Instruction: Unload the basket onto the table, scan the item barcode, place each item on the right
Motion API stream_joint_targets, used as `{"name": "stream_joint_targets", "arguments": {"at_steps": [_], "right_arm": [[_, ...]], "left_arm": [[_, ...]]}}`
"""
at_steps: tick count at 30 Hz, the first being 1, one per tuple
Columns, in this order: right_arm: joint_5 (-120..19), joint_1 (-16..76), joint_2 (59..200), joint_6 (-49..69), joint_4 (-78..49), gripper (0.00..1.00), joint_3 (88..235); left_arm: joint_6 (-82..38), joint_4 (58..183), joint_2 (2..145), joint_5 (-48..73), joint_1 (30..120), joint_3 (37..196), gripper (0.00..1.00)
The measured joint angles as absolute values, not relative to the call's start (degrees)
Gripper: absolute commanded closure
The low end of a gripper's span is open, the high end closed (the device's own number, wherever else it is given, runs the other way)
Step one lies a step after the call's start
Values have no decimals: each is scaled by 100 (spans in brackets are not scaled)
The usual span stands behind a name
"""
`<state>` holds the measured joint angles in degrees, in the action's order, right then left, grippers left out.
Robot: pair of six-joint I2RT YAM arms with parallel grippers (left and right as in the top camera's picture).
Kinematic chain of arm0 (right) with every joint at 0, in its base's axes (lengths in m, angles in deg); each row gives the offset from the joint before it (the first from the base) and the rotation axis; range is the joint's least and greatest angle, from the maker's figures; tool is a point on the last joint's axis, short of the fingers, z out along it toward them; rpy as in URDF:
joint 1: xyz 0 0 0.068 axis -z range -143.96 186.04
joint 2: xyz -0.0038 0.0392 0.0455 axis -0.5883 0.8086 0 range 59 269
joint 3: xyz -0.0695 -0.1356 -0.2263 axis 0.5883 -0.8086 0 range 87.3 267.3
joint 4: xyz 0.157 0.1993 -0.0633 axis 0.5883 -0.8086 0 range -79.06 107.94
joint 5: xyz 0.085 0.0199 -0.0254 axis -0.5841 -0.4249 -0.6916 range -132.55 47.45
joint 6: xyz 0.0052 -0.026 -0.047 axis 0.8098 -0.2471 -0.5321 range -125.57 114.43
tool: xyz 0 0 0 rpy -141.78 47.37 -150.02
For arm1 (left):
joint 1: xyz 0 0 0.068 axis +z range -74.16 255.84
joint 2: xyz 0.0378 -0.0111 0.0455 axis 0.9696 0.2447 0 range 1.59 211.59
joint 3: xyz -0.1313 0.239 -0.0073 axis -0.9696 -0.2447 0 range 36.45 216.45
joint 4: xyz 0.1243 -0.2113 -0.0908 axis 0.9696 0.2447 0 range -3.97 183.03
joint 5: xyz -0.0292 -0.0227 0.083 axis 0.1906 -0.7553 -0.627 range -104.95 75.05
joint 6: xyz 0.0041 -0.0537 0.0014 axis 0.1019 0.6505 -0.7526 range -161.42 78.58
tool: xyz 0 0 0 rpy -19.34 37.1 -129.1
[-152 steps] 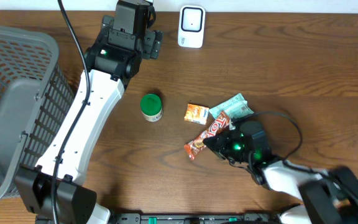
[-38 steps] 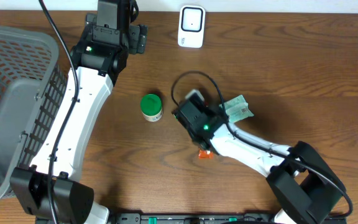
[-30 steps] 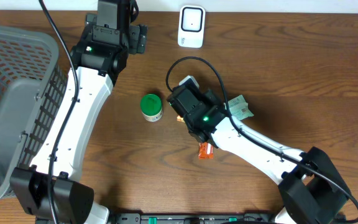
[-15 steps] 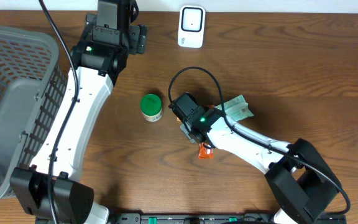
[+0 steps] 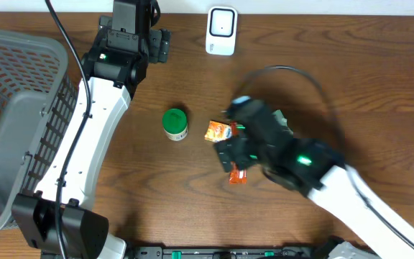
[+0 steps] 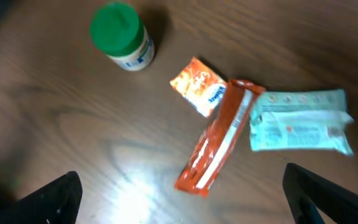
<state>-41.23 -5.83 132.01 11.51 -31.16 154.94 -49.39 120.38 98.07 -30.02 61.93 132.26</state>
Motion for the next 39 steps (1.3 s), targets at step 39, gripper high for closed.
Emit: {"name": "stream_joint_targets", "arguments": {"at_steps": [39], "right_arm": [[-8007, 1605, 15028, 1964, 954, 23, 12318]], "left_arm": [[-4939, 12075, 9807, -3002, 6193, 13226, 2]]}}
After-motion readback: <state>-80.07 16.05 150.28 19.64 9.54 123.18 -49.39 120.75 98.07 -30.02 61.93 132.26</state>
